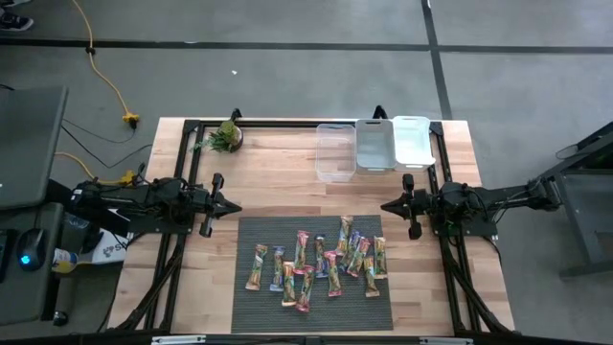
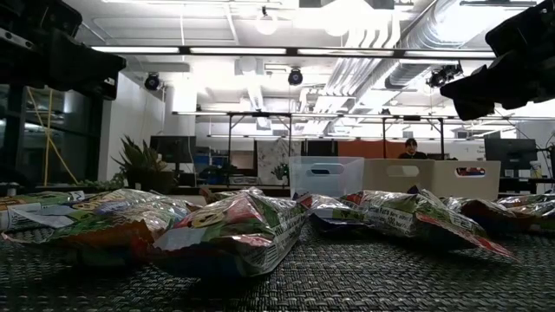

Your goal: Pick and place Granola Bars by type

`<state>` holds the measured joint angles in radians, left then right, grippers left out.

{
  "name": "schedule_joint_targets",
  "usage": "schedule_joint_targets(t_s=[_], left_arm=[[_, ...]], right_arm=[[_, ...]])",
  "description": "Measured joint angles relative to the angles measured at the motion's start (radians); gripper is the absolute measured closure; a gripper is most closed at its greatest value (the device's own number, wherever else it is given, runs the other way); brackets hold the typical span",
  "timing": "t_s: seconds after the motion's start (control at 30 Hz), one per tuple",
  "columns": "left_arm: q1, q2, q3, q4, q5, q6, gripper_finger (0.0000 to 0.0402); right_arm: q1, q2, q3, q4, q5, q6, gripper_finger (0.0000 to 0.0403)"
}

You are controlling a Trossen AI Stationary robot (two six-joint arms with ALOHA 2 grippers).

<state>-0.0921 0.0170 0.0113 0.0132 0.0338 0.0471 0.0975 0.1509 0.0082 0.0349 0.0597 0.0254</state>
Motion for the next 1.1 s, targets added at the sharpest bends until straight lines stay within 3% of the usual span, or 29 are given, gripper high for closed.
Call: schedule_joint_targets(t_s=[0.4,0.6,0.83,1.1], left_arm=[[0.000,0.000,0.000,0.000,0.000,0.000,0.0401],[0.000,0.000,0.000,0.000,0.000,0.000,0.0401],[0.000,0.000,0.000,0.000,0.000,0.000,0.0401],[0.000,0.000,0.000,0.000,0.000,0.000,0.0401]], right_arm=[[0.000,0.000,0.000,0.064,0.001,0.002,0.0402],[0.000,0.000,0.000,0.125,-0.063,0.096,0.0402],[0.000,0.000,0.000,0.165,-0.067,0.171,0.0402],[0.000,0.000,0.070,0.149,-0.060,0.130,0.0402]])
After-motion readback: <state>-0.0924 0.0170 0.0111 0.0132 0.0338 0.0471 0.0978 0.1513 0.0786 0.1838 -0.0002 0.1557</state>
